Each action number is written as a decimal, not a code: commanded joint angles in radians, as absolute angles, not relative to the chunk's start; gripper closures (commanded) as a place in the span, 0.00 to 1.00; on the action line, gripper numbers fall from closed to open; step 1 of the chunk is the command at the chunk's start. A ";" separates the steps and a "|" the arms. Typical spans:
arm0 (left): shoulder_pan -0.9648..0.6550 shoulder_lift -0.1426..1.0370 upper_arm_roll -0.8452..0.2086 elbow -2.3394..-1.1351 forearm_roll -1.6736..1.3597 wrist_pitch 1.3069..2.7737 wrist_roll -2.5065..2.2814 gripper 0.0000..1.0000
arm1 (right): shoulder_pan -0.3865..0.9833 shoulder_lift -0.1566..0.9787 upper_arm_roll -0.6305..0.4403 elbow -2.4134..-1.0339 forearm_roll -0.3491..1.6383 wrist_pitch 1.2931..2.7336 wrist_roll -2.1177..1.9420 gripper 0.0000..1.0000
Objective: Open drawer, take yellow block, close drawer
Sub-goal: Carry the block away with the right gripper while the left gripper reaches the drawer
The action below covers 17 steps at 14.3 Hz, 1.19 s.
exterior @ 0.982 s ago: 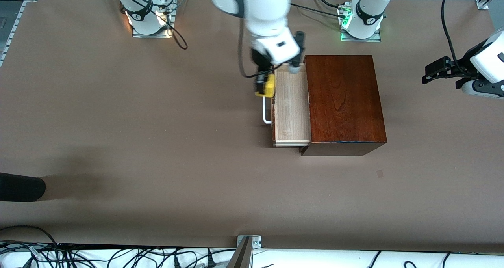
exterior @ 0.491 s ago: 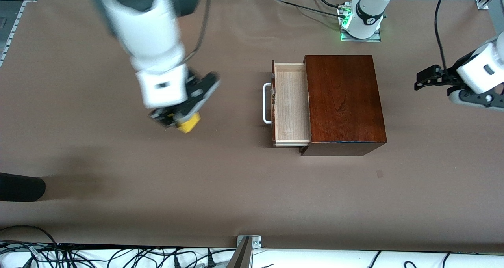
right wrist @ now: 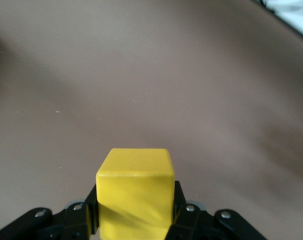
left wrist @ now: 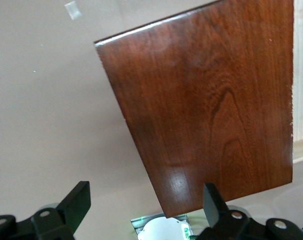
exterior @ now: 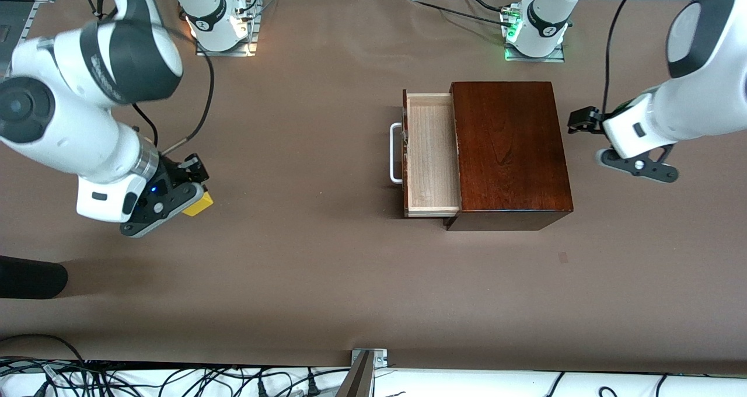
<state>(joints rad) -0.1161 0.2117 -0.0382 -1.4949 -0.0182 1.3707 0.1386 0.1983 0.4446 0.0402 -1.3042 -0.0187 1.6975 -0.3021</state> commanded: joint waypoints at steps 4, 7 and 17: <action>-0.345 0.313 -0.072 -1.300 -0.074 1.344 0.175 0.00 | 0.133 0.337 0.025 -1.744 0.000 1.989 -0.097 1.00; -0.445 0.397 -0.074 -1.233 -0.135 1.415 0.193 0.00 | 0.111 0.341 0.025 -1.885 0.003 2.136 -0.037 1.00; -0.646 0.652 -0.120 -1.278 -0.137 1.793 0.863 0.00 | 0.074 0.348 0.002 -2.207 0.009 2.517 -0.034 1.00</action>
<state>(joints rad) -0.6233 0.5888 -0.1240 -1.2901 -0.2111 1.7555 0.7259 0.0865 0.3915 -0.0043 -2.1239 -0.0077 2.4432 -0.0395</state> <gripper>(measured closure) 0.000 0.449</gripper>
